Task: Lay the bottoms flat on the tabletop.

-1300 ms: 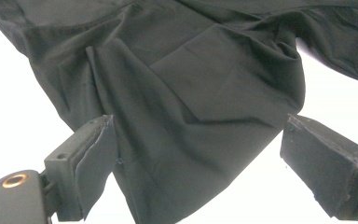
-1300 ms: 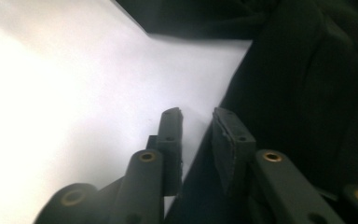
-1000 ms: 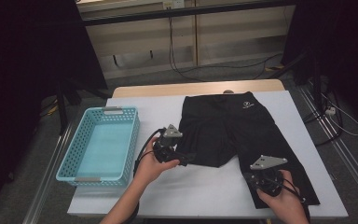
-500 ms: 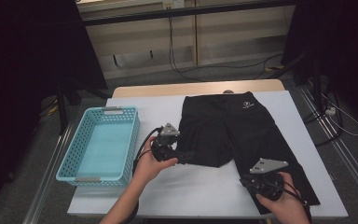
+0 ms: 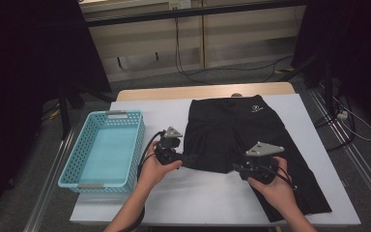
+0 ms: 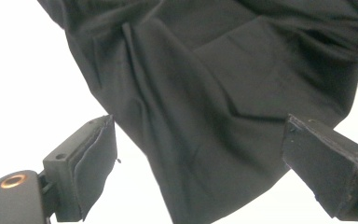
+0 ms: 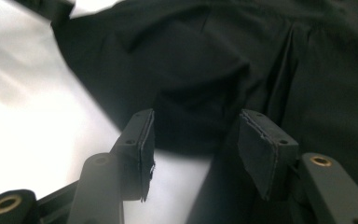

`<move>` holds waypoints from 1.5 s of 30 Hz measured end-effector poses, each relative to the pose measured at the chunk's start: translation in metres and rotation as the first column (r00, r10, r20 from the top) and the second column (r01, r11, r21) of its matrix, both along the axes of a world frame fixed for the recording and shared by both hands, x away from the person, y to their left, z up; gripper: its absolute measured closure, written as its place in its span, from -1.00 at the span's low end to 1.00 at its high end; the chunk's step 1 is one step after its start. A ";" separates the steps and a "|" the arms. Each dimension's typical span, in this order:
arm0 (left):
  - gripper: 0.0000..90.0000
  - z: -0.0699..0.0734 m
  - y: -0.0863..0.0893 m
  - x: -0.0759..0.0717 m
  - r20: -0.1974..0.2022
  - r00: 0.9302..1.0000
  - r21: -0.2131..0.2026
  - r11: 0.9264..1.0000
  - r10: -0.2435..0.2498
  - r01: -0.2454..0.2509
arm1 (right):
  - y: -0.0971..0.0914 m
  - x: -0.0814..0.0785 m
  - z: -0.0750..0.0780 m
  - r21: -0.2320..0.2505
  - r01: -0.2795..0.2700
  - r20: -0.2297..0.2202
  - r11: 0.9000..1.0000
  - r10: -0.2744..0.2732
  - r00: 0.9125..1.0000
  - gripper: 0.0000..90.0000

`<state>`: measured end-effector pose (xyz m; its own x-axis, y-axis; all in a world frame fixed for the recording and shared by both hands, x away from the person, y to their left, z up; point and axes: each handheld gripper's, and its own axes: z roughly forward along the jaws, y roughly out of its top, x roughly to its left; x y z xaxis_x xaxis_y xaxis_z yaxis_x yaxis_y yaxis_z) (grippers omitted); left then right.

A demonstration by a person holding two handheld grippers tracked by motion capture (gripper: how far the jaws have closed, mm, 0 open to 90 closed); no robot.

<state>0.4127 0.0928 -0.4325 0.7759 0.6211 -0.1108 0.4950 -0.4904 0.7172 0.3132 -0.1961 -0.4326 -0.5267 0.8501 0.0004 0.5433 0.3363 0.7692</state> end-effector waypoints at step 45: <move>0.81 -0.019 -0.006 0.007 -0.058 0.998 0.025 1.000 0.002 0.000 | 0.011 0.030 -0.010 0.066 0.005 -0.060 0.998 -0.001 0.998 0.34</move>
